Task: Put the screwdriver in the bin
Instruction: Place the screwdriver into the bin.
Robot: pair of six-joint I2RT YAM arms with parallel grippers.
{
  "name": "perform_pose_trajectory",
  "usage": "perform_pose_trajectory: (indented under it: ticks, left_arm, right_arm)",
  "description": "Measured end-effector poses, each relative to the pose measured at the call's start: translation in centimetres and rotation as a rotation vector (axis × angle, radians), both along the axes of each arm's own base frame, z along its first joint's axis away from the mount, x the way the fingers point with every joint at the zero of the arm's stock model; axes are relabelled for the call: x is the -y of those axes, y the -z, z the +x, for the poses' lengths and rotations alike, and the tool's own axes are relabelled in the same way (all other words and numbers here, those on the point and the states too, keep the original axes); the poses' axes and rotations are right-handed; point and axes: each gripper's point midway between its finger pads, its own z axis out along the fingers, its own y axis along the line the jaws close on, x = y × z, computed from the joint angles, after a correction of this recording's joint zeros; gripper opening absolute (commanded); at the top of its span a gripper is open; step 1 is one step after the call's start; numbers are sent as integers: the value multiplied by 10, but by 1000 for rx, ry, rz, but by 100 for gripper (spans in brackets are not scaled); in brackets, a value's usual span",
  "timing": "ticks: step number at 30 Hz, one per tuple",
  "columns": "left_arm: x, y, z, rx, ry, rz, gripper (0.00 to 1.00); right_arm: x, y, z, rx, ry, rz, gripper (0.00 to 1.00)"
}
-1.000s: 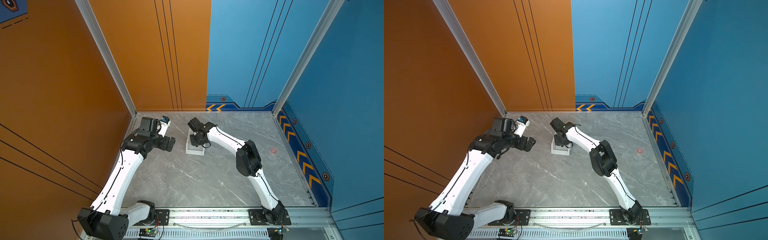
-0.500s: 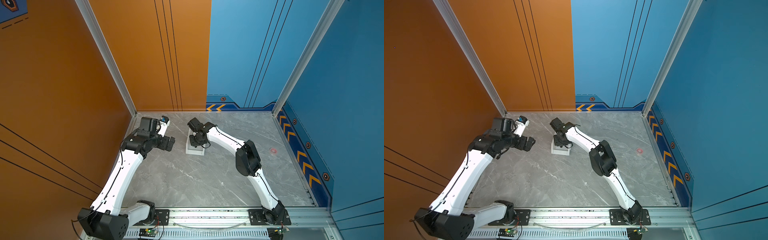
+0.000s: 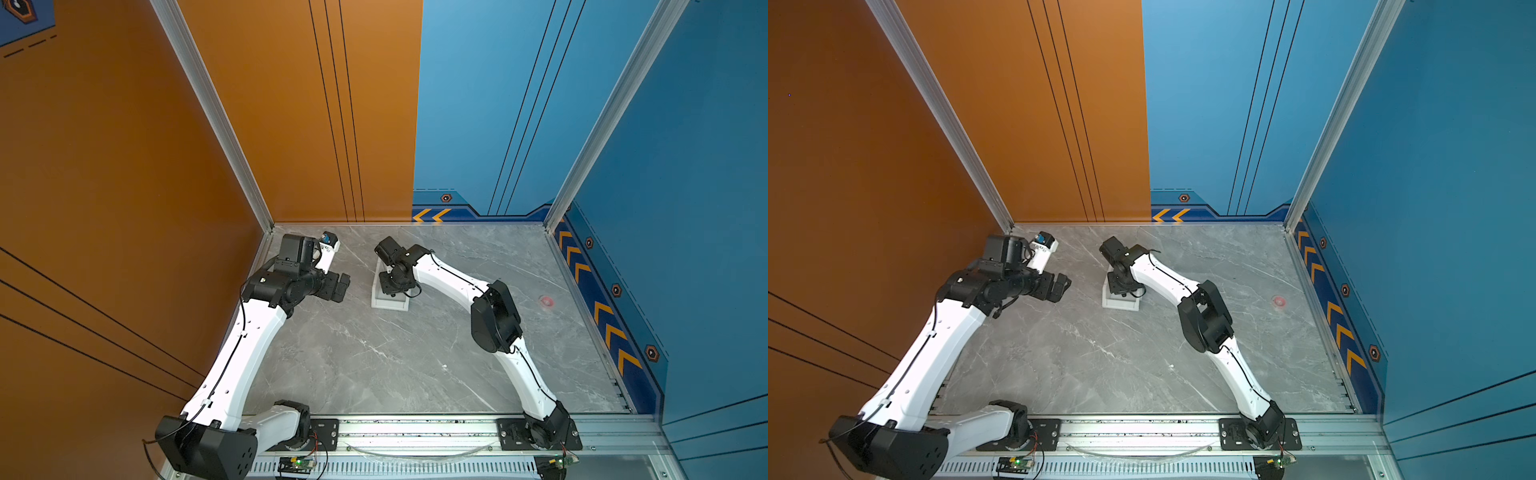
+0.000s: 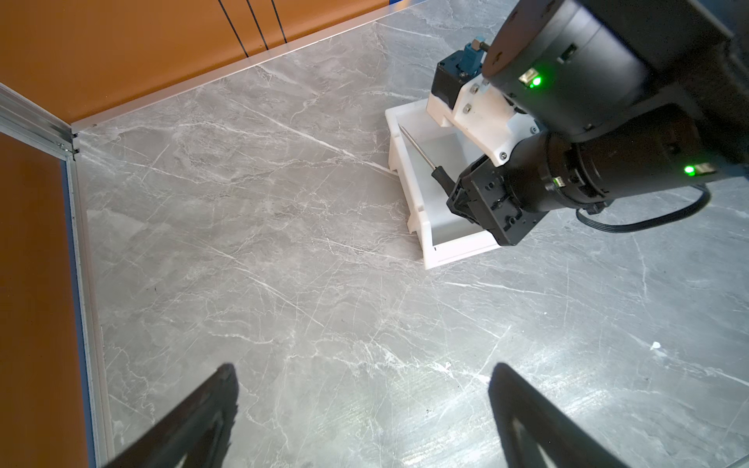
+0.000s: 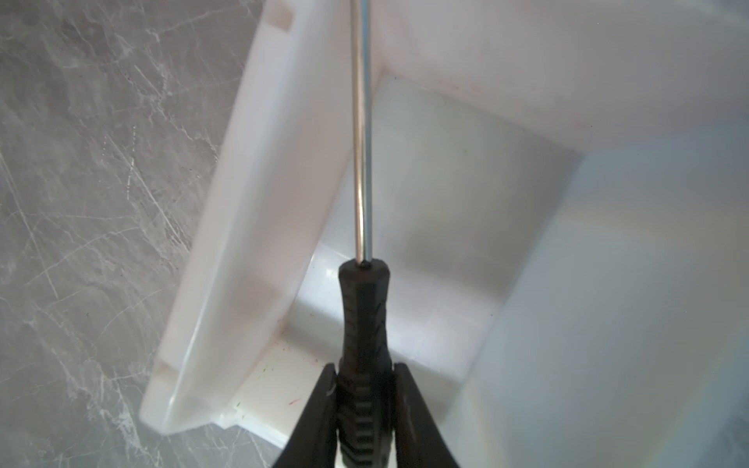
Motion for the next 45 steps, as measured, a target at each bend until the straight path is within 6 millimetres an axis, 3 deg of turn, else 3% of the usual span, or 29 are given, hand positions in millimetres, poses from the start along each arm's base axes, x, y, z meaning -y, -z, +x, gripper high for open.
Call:
perform_pose_trajectory:
  ticks: [5,14,22,29,32,34,38,45]
  left_arm:
    - [-1,0,0,0,-2,0,98]
    - [-2,0,0,0,-6,0,98]
    - [-2,1,1,-2,-6,1,98]
    - [-2,1,1,-4,-6,1,98]
    - [-2,4,2,-12,-6,4,98]
    - [-3,8,4,-22,-12,12,98]
    - [-6,16,9,-43,-30,35,98]
    - [-24,20,23,-28,-129,36,98]
  right_arm:
    - [0,1,2,-1,2,-1,25]
    - [2,23,-1,-38,2,-34,27]
    - [3,24,-1,-39,2,-36,28]
    - [2,18,2,-29,0,-30,44]
    - [-1,6,9,0,1,-10,54]
    - [1,-4,14,28,8,-11,66]
    - [10,-37,22,100,23,-10,73]
    - [42,-165,18,329,65,72,84]
